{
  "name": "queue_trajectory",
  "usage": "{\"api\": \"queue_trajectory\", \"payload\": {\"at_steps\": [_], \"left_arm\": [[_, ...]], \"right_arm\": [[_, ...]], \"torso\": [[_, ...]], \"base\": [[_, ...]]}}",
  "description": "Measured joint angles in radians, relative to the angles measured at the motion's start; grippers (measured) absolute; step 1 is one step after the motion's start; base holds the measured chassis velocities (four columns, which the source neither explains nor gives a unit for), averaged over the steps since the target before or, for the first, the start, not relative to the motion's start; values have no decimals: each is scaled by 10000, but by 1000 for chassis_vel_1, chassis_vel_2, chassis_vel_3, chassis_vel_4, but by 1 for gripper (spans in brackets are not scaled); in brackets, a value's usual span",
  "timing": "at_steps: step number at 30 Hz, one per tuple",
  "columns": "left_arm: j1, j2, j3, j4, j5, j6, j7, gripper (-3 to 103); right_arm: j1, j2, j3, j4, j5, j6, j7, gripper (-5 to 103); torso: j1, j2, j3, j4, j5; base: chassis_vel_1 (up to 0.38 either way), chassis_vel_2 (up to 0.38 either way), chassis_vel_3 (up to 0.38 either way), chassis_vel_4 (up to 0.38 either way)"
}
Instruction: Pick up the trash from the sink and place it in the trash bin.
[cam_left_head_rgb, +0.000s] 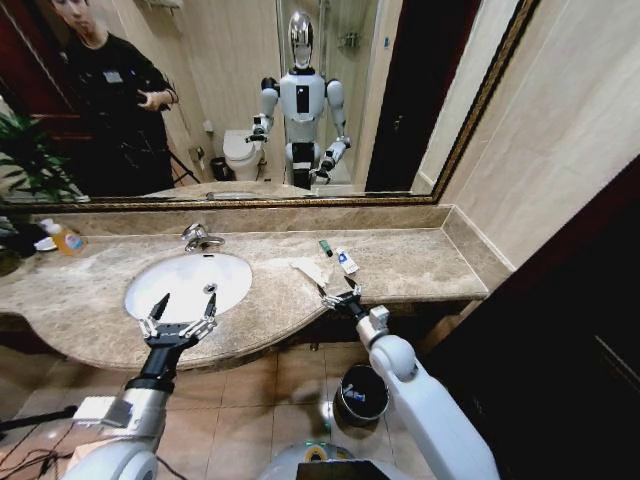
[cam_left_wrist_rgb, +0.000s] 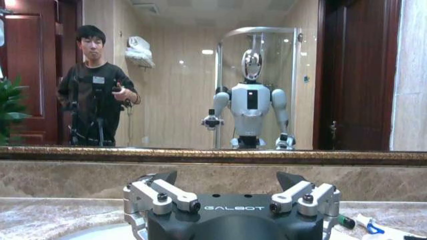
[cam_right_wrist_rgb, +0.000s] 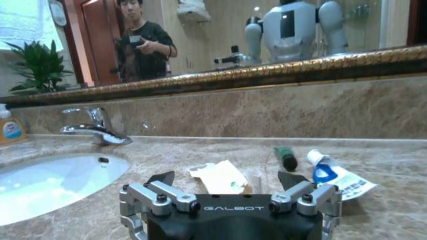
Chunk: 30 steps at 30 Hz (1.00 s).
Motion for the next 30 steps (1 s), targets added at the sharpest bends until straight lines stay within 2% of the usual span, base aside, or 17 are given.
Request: {"api": "queue_trajectory", "payload": {"at_steps": [9, 14, 18, 20, 25, 26, 27, 29, 30], "left_arm": [[0, 0, 0, 1, 0, 0, 0, 100], [0, 0, 0, 1, 0, 0, 0, 100], [0, 0, 0, 1, 0, 0, 0, 100], [0, 0, 0, 1, 0, 0, 0, 100], [0, 0, 0, 1, 0, 0, 0, 100], [0, 0, 0, 1, 0, 0, 0, 100], [0, 0, 0, 0, 0, 0, 0, 100], [0, 0, 0, 1, 0, 0, 0, 100], [0, 0, 0, 0, 0, 0, 0, 100]], "right_arm": [[703, 319, -139, -848, 53, -145, 392, 100], [965, 565, -73, -1157, 348, -512, 868, 101], [971, 616, -83, -1205, 383, -525, 858, 89], [980, 650, -97, -1230, 383, -525, 854, 89], [999, 777, -128, -1339, 322, -502, 852, 61], [999, 777, -128, -1339, 322, -502, 852, 61], [999, 812, -127, -1356, 303, -488, 852, 56], [1000, 846, -123, -1368, 290, -465, 853, 56], [994, 891, -110, -1386, 266, -421, 855, 45]], "torso": [[0, 0, -1, 0, -1], [0, 0, -1, 0, 0], [0, 0, -1, -1, -1], [-1, 0, -1, -1, 0], [-1, 0, -1, 0, 0], [-1, 0, -1, 0, 0], [-1, 0, -1, 0, 0], [-1, 0, -1, 0, 1], [-1, 0, -1, 0, 1]], "base": [[0, 0, 0, 0], [0, 0, 0, 0], [0, 0, 0, 0], [0, 0, 0, 0], [0, 0, 0, 0], [0, 0, 0, 0], [0, 0, 0, 0], [0, 0, 0, 0], [0, 0, 0, 0]]}}
